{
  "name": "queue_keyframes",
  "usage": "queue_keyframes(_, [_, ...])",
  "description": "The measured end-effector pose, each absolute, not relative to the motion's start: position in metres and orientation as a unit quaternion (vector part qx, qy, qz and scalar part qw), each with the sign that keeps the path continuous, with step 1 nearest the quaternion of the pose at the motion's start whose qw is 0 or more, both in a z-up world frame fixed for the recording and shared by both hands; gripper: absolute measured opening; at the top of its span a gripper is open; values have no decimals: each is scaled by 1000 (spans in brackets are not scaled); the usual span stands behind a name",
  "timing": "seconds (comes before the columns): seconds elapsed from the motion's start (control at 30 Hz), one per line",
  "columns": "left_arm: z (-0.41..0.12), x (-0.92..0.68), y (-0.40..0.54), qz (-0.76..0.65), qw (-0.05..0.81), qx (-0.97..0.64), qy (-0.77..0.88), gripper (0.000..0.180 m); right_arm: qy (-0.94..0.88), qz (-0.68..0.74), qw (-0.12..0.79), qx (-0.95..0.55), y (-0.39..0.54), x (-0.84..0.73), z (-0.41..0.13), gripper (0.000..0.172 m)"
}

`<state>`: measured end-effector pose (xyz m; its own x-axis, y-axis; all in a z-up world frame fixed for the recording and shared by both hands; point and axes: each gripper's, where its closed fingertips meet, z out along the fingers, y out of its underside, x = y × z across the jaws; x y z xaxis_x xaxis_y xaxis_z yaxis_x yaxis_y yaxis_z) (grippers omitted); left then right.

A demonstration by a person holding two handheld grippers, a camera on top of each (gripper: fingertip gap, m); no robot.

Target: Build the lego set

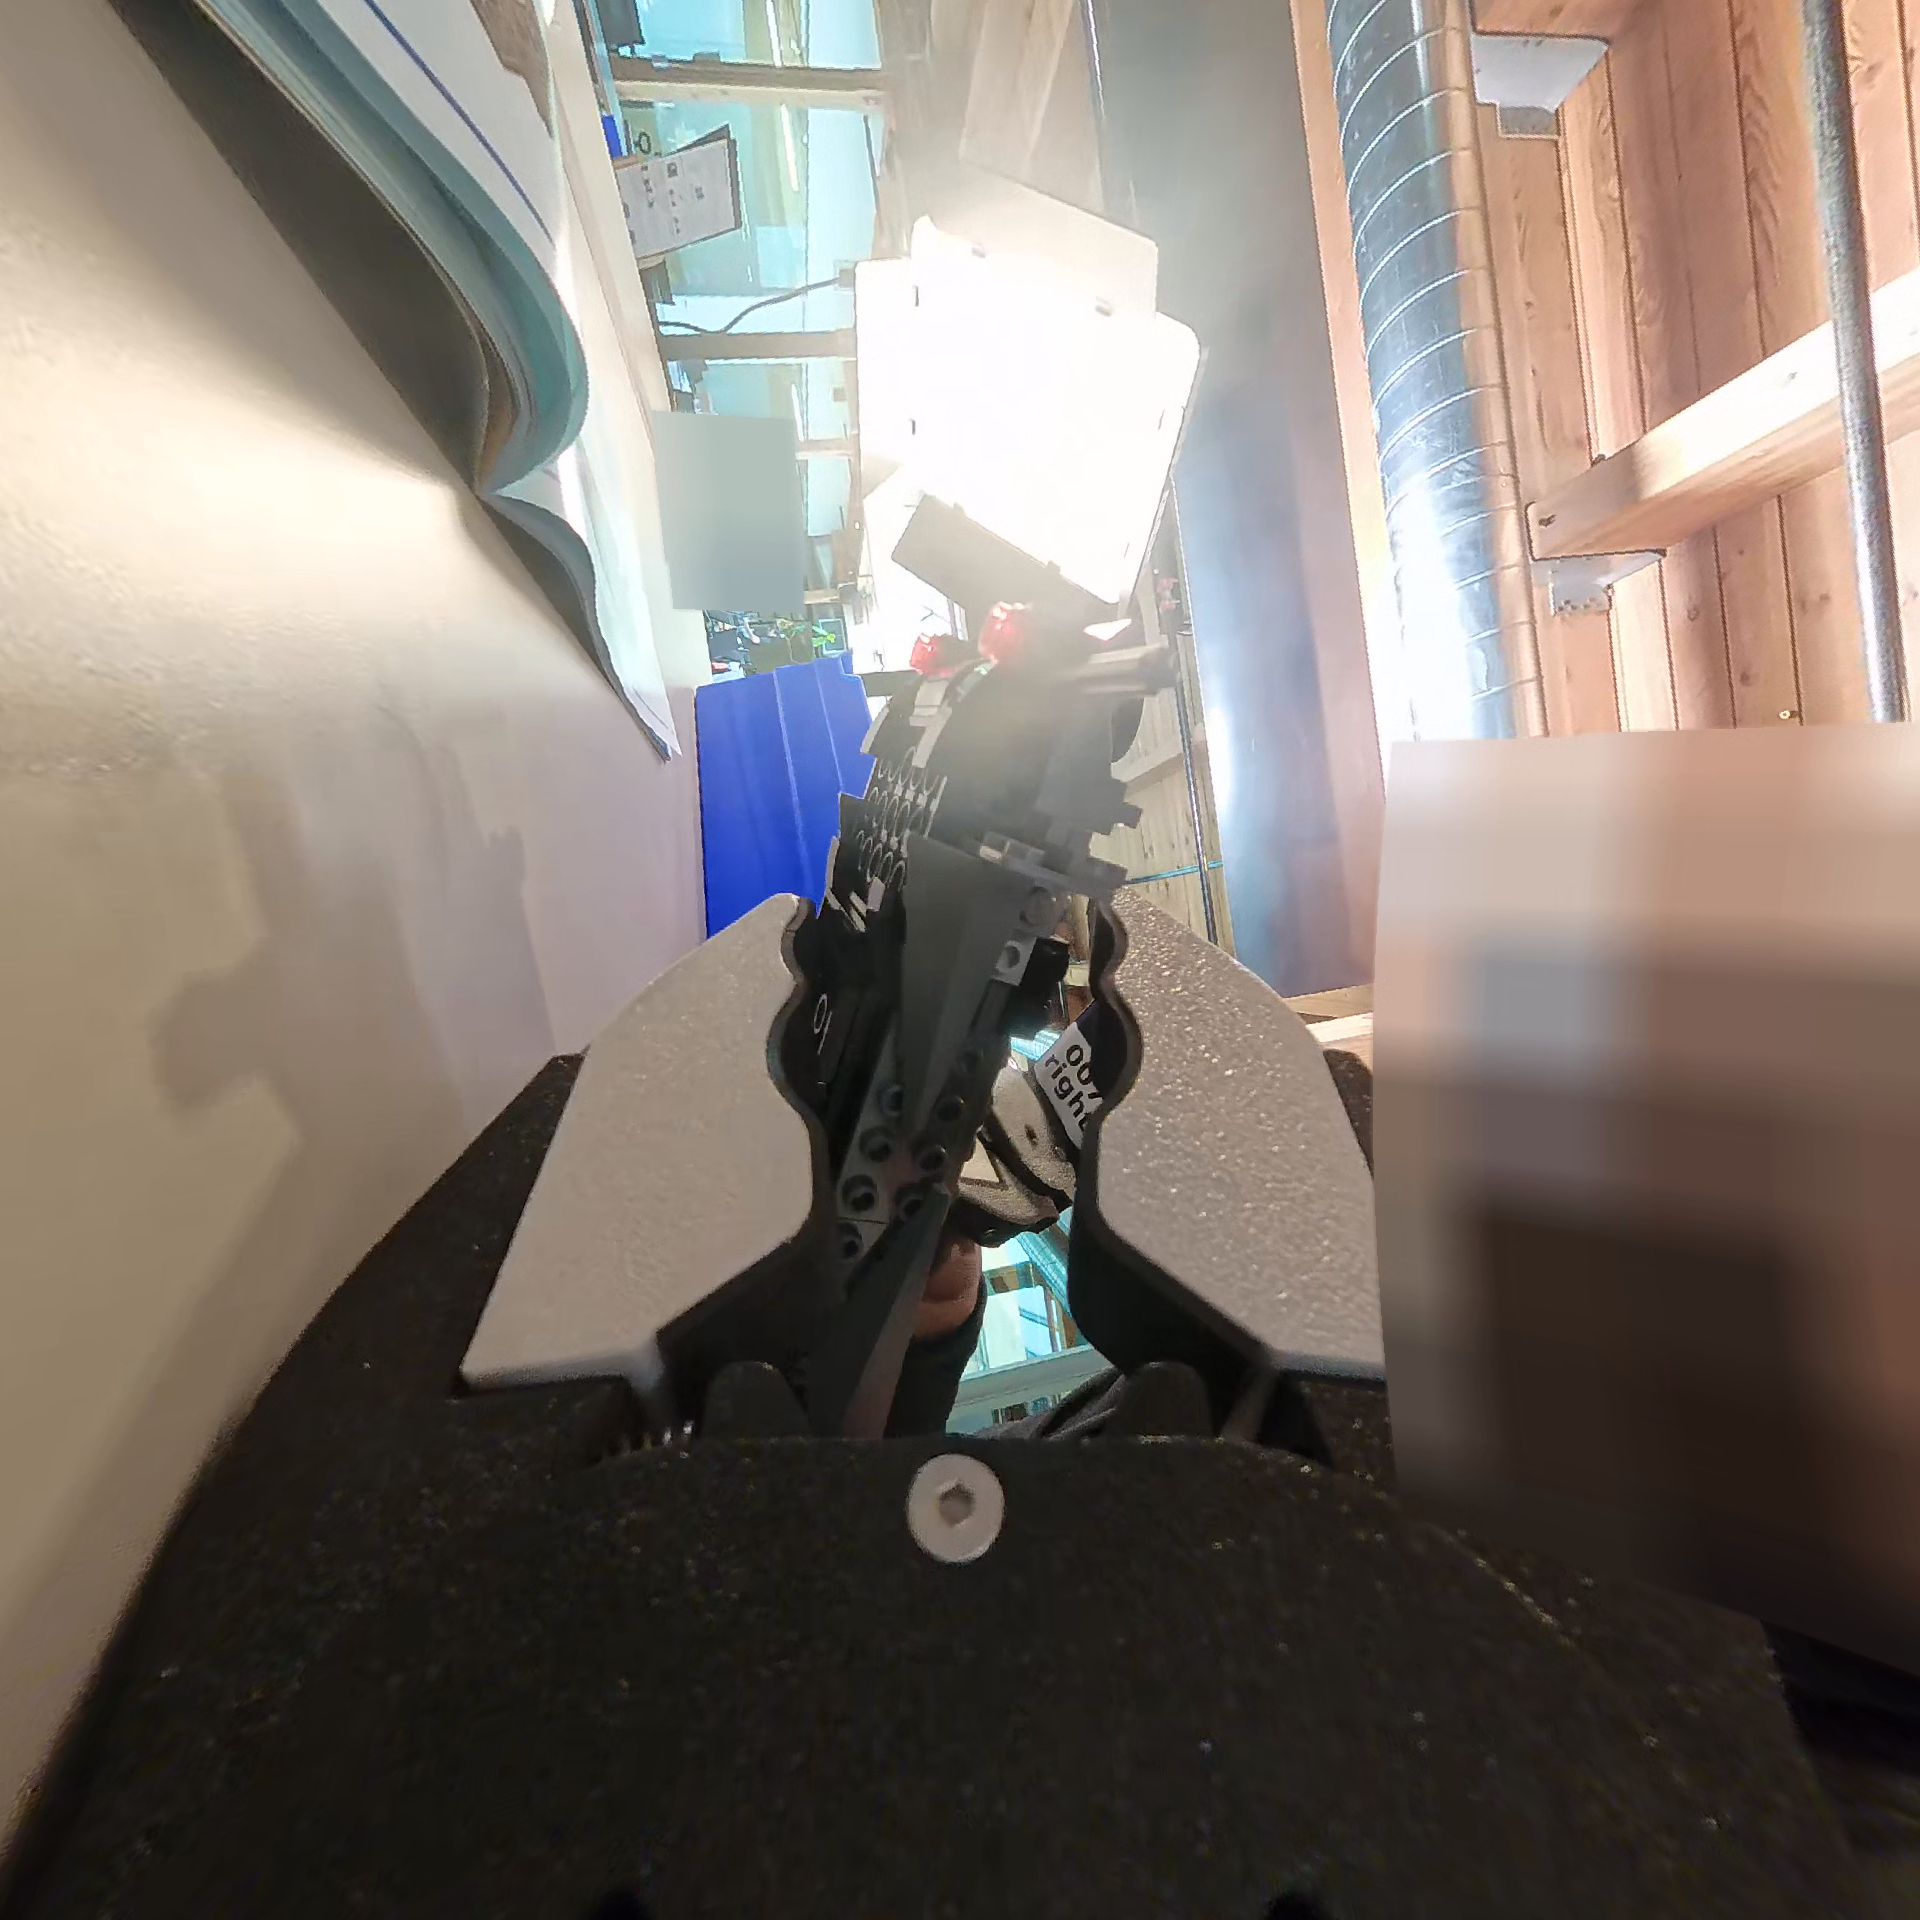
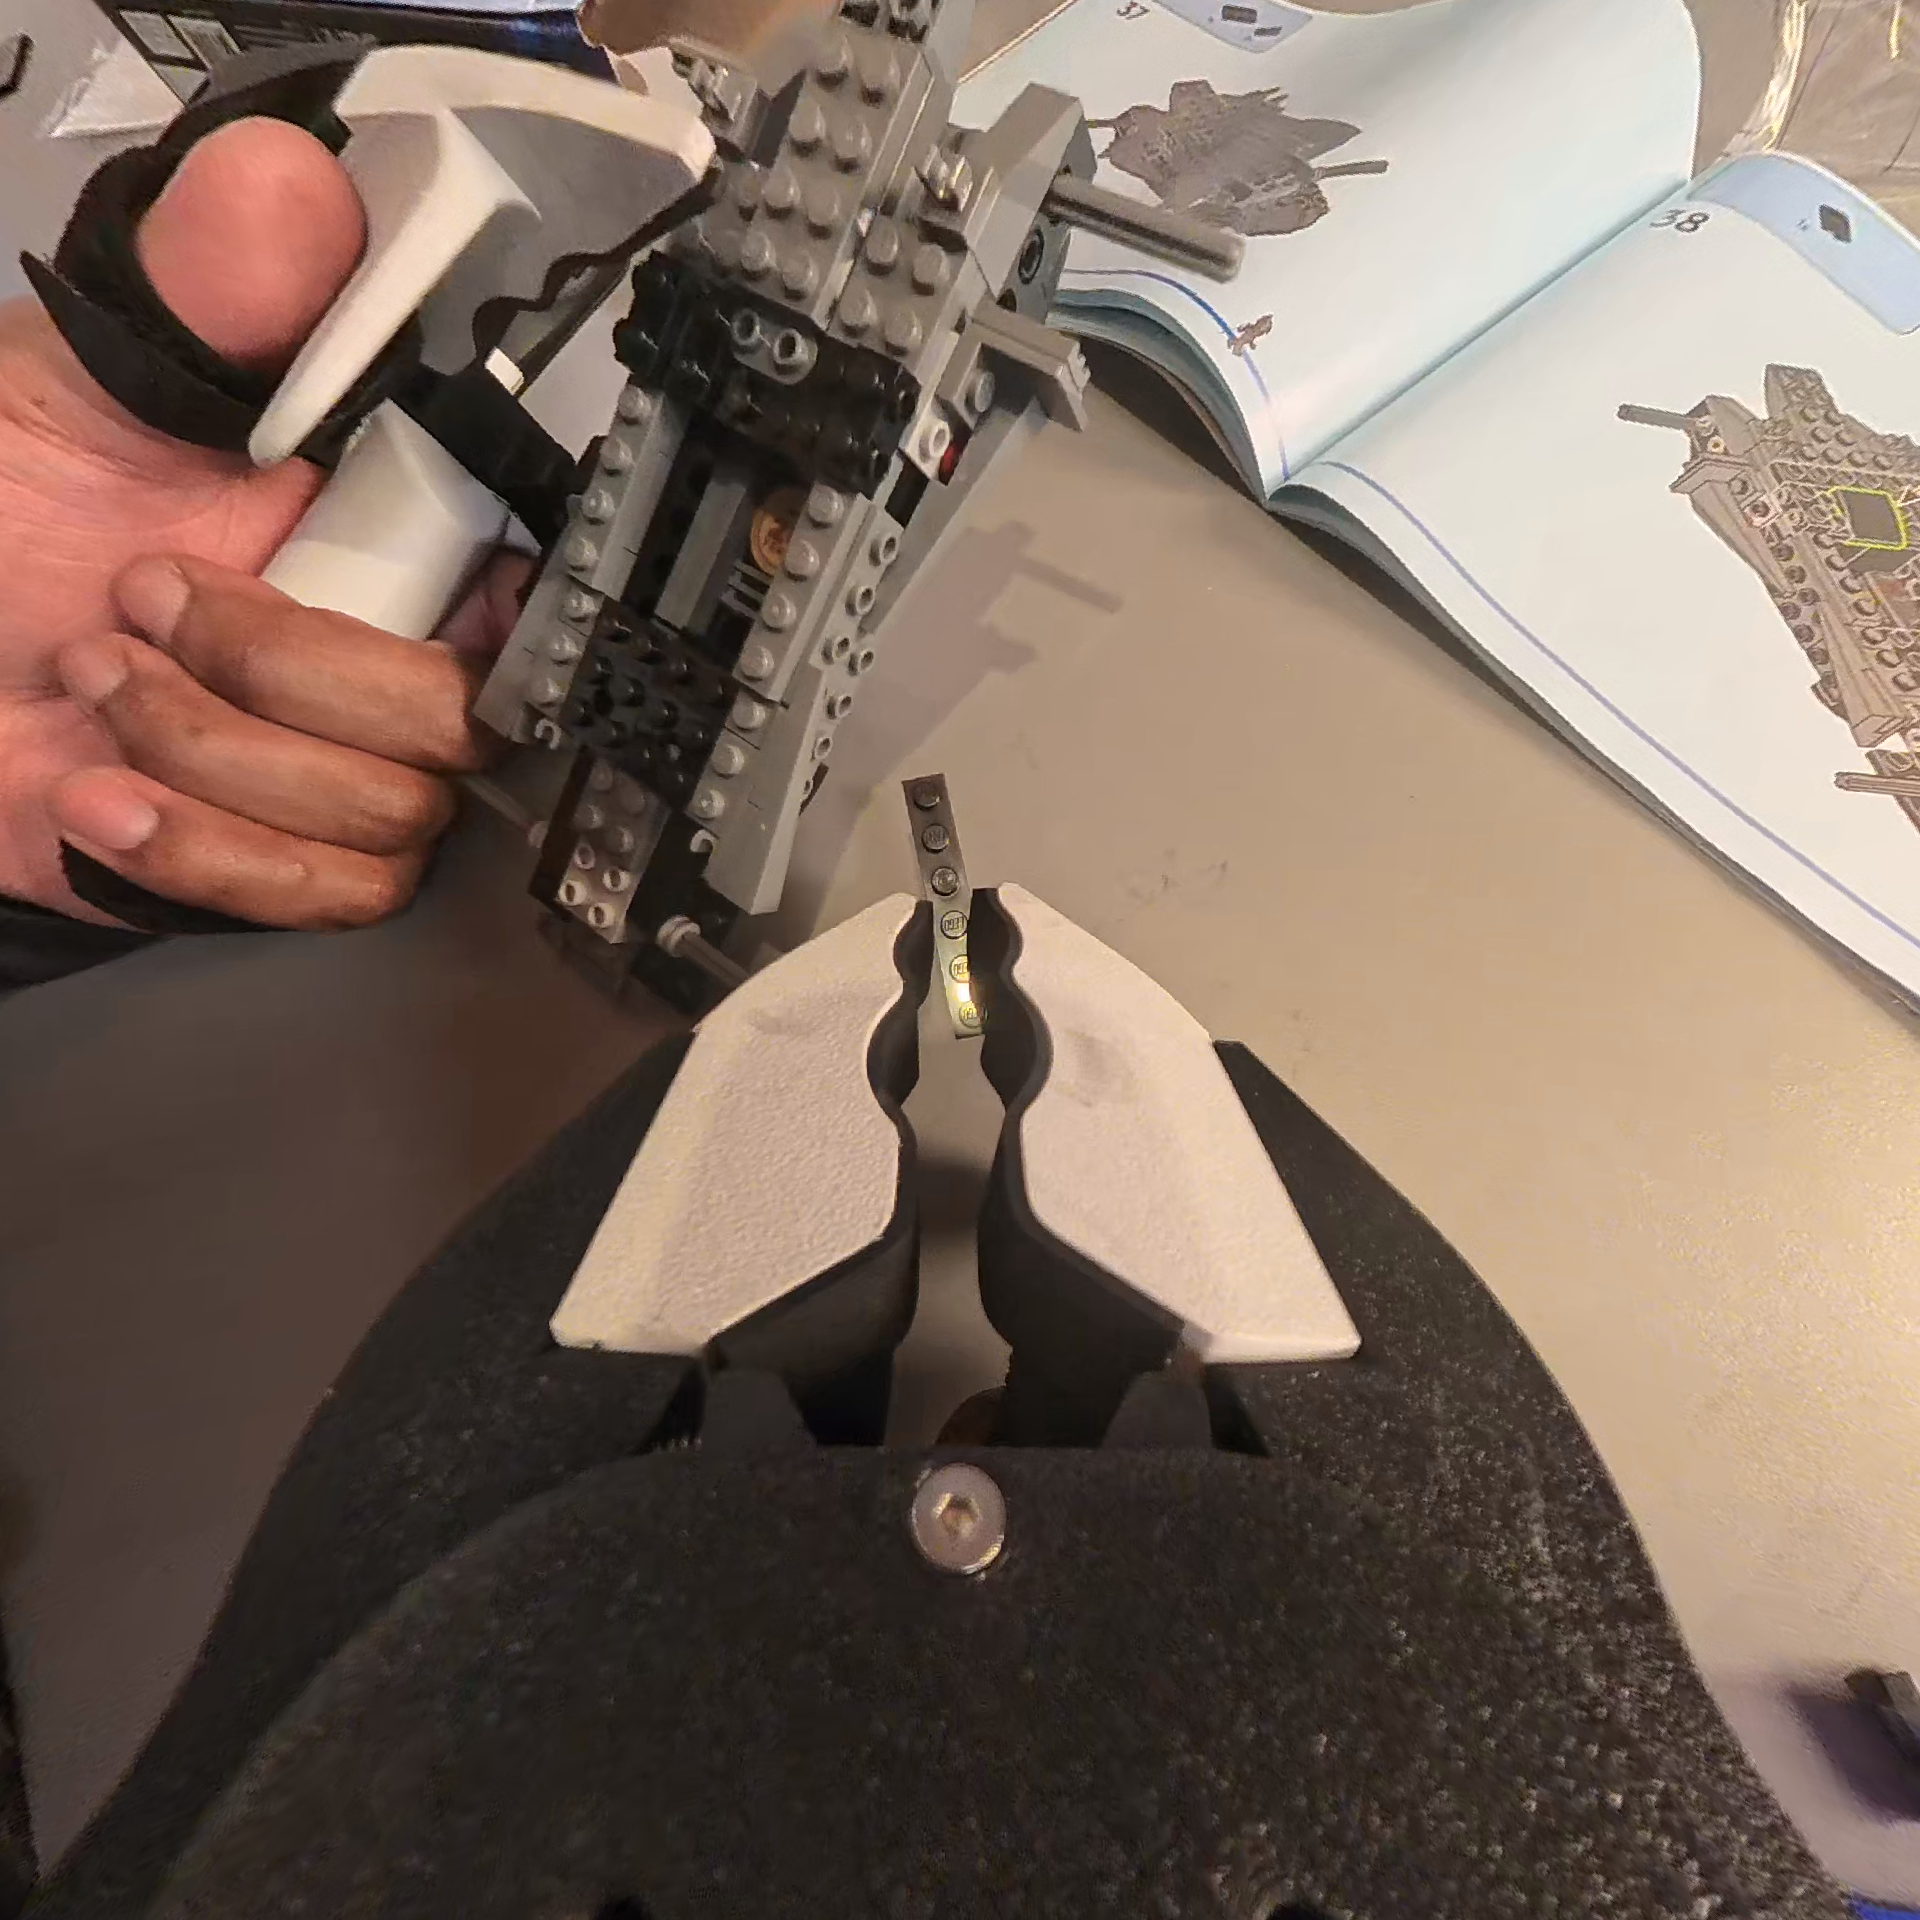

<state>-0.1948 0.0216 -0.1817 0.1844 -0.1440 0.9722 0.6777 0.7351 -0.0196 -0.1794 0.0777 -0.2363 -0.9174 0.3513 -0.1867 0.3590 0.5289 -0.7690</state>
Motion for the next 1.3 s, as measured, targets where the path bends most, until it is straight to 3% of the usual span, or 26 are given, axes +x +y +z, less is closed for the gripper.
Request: queue_keyframes(1.3, [-188, -199, 29, -295, 712, -239, -591, 46, 871, -447, 21, 202, 76, -178, -236, 7])
